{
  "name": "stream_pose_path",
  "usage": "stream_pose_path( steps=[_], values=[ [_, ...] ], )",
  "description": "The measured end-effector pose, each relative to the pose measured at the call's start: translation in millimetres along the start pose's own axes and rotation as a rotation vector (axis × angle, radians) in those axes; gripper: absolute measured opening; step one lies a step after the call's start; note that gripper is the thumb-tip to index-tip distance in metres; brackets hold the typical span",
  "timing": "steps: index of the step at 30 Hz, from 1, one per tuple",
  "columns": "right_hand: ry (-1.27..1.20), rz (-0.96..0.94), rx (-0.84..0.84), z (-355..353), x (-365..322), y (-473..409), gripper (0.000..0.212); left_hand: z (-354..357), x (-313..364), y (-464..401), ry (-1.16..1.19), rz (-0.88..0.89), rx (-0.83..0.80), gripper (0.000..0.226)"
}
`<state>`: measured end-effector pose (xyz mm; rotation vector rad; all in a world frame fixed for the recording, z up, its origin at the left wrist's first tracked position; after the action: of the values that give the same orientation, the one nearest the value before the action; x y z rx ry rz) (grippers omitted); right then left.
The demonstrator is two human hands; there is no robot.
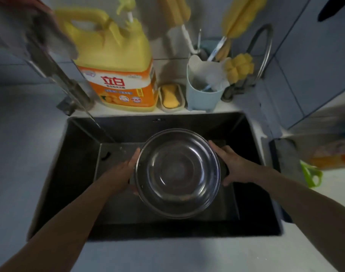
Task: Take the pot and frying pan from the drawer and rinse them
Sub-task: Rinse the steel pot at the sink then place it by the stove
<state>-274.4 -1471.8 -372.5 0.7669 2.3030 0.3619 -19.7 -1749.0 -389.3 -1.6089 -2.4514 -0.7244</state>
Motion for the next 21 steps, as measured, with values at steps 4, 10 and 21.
stream_pose_path(
  steps=[4, 10, 21],
  values=[
    [0.034, 0.046, -0.047, 21.9, 14.1, -4.0, 0.15, 23.0, -1.9, -12.7, 0.029, -0.068, -0.119, 0.14],
    [0.009, 0.094, -0.069, 50.8, 23.4, -15.7, 0.15, 46.3, -9.8, -17.7, 0.007, -0.044, -0.147, 0.135],
    [-0.056, 0.07, -0.077, 70.5, 50.8, -35.6, 0.153, 55.1, -16.4, -22.0, -0.031, -0.058, -0.176, 0.14]
  ],
)
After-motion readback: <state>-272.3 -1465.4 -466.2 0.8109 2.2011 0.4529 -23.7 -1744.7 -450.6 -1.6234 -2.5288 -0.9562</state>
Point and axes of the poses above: each hand's wrist, its own y-axis away from the middle knuckle, its own z-axis out of the palm, x = y × z, the point moved 2 cm from there along -y, towards the middle knuckle, and after that the axes turned 9 degrees about x, right-handed, at the moved point
